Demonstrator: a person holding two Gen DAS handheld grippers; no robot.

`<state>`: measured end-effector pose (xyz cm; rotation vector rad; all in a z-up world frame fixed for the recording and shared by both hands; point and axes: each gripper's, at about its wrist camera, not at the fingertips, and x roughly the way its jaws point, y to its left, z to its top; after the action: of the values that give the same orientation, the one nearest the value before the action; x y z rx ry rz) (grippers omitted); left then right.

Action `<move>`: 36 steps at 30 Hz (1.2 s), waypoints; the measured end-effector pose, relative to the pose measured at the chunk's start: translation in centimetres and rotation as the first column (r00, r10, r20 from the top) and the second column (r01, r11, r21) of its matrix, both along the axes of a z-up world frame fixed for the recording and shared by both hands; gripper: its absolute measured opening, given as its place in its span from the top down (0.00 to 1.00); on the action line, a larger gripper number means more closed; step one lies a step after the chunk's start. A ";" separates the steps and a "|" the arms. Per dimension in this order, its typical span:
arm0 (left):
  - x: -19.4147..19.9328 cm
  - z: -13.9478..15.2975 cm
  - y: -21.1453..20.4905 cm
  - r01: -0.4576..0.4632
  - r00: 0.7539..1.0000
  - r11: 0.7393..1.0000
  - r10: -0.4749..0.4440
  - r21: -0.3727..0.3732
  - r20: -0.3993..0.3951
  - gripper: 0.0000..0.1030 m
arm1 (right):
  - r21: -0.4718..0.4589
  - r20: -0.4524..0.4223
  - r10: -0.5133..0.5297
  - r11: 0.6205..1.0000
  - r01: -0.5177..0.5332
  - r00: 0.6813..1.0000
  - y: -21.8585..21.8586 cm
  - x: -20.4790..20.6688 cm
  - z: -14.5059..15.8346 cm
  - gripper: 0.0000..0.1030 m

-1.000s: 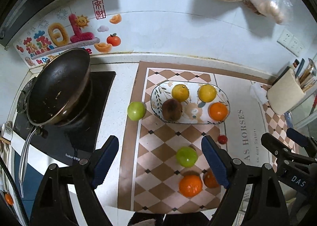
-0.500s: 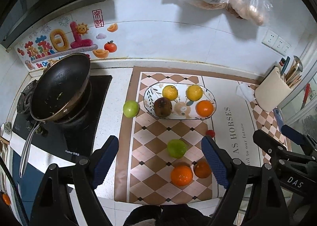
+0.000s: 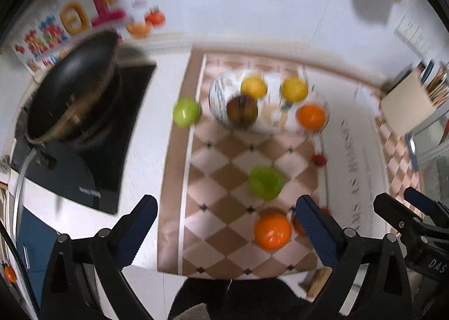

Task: Organize fruits
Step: 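Lift both open tools away from the plate, then grasp an orange with the left tool while the right tool grasps a dark orange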

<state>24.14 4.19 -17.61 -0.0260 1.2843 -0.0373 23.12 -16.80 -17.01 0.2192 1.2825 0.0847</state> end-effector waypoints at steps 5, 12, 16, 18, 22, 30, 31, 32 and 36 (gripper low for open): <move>0.3 -5.9 -0.3 0.010 0.986 1.000 -0.012 -0.008 -0.169 0.02 | 0.108 -0.228 -0.021 0.993 0.047 0.974 -0.9 0.5 -9.0 0.03; 0.6 -10.5 -1.0 0.007 0.952 1.000 -0.014 -0.024 -0.306 0.02 | 0.197 -0.363 -0.057 0.971 0.136 0.930 -0.6 1.1 -15.7 0.23; 0.7 -11.9 -1.9 0.024 0.938 0.999 -0.031 -0.026 -0.345 0.02 | 0.217 -0.389 -0.050 0.965 0.145 0.920 0.0 1.5 -17.3 0.42; 0.8 -12.3 -2.6 0.043 0.932 0.999 -0.051 -0.031 -0.358 0.02 | 0.195 -0.371 -0.039 0.974 0.119 0.928 0.4 1.7 -17.2 0.42; 1.0 -12.9 -3.9 0.073 0.924 0.996 -0.088 -0.055 -0.373 0.04 | 0.182 -0.359 -0.064 0.974 0.137 0.931 -0.6 1.4 -16.4 0.42; 1.0 -14.8 -7.6 0.150 0.885 0.980 -0.190 -0.128 -0.425 0.04 | 0.143 -0.368 -0.115 0.973 0.179 0.923 -3.5 0.7 -16.5 0.42; 1.0 -15.1 -8.0 0.156 0.881 0.978 -0.202 -0.140 -0.429 0.05 | 0.147 -0.373 -0.120 0.971 0.186 0.920 -3.9 0.6 -16.6 0.42; 0.9 -15.4 -8.5 0.165 0.875 0.975 -0.214 -0.148 -0.435 0.10 | 0.155 -0.373 -0.124 0.969 0.194 0.920 -4.1 0.5 -16.6 0.42; 0.6 -16.6 -9.9 0.211 0.855 0.967 -0.253 -0.141 -0.454 0.38 | 0.148 -0.371 -0.119 0.971 0.186 0.921 -4.4 0.4 -16.6 0.42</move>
<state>24.74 -5.74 -34.19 0.0503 1.7680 -0.3126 23.51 -21.21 -33.59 0.5094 1.6205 0.0262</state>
